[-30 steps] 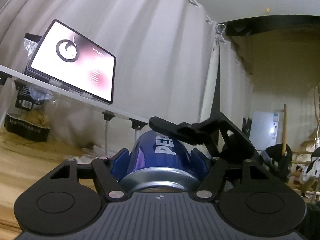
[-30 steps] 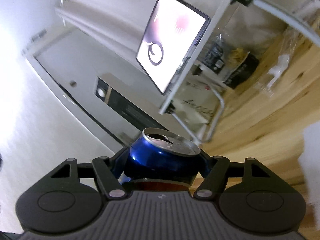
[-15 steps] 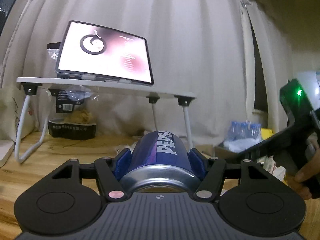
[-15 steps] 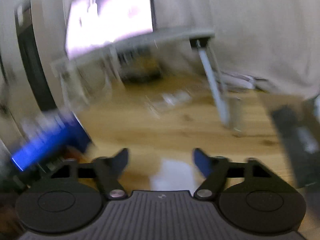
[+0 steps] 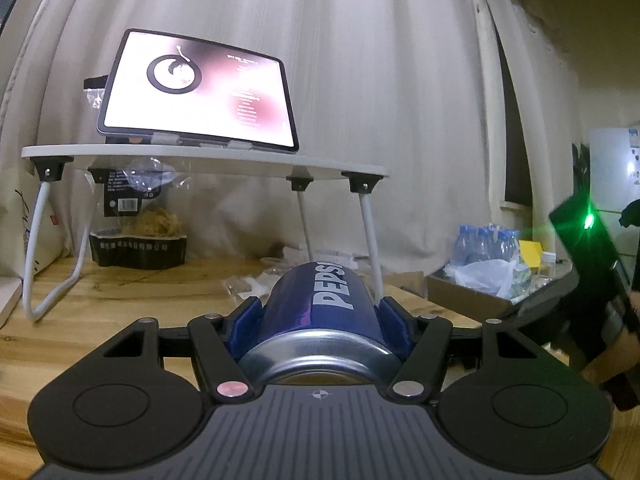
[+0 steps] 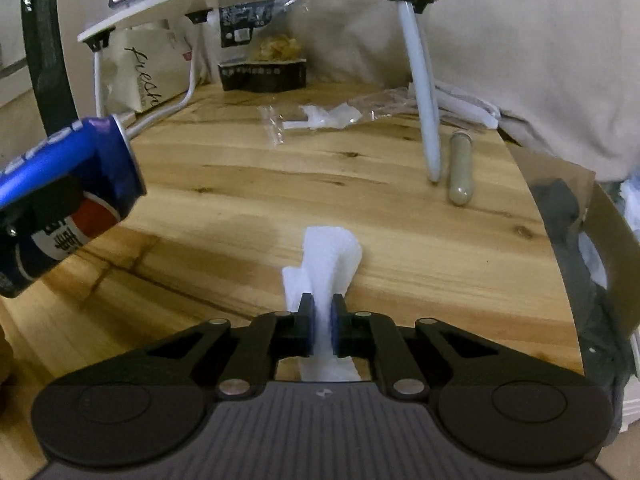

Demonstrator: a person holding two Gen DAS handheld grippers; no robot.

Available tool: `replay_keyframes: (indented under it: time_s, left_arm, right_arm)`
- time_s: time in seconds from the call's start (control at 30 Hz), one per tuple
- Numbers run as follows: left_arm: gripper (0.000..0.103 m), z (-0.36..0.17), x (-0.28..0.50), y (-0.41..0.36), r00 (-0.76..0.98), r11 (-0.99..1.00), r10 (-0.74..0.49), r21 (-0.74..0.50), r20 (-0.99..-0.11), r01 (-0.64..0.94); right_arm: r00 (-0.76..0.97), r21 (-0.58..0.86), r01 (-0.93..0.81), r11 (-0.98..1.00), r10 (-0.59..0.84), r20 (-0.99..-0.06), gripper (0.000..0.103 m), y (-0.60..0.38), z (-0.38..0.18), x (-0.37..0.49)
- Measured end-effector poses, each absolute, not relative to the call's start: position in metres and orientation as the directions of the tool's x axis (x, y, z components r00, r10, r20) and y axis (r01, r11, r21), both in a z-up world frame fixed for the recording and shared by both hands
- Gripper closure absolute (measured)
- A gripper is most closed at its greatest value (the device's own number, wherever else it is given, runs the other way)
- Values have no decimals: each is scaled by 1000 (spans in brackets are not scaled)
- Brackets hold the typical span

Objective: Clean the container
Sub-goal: 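Rub the towel in the right tool over the can's bottom while the left tool holds the can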

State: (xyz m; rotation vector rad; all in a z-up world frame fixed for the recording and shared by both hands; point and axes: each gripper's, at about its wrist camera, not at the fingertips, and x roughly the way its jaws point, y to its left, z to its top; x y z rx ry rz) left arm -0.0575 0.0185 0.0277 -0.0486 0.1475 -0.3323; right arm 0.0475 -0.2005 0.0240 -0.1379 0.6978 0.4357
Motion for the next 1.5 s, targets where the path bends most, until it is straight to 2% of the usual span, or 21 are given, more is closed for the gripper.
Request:
replay_keyframes:
  time_s: [0.07,0.23,0.33,0.5,0.73,0.83,1.03,1.17,1.33,1.5]
  left_arm:
    - [37,28,-57,17,932,943,-333,-66,-140,327]
    - [37,28,-60,11,924,935,-355,-29,-140,354]
    - [37,28,-62,6,917,927,-373,-10,-142,375]
    - [37,28,-60,7,914,926,-375,-20,-152,377]
    - [37,28,-62,4,916,927,-371,-9,-149,374]
    - [37,28,-64,2,918,926,-372,3,-140,376]
    - [37,29,-69,-1,919,924,-375,31,-122,381]
    - [37,29,-68,0,919,926,-373,19,-127,378]
    - [37,29,-62,5,921,931,-365,-24,-140,365]
    - [37,29,-62,6,920,930,-366,-32,-136,365]
  right_arm:
    - [689,43,-443,896,371,-622,92,-202,32,47]
    - [668,188,-596,781,612,-423,92,-195,99,17]
    - [632,143,-670,729,660,-406,92,-170,115,7]
    - [628,22,-693,721,618,-473,91,-138,109,7]
    - [457,65,-824,562,729,-510,91,-109,111,-37]
    - [506,-26,-818,575,697,-508,91,-101,113,-45]
    - [641,-75,-708,702,596,-484,91,-112,113,-13]
    - [663,-48,-674,737,575,-480,91,-124,111,5]
    - [529,57,-774,631,693,-490,89,-122,106,-15]
    - [493,37,-813,581,721,-487,89,-123,105,-37]
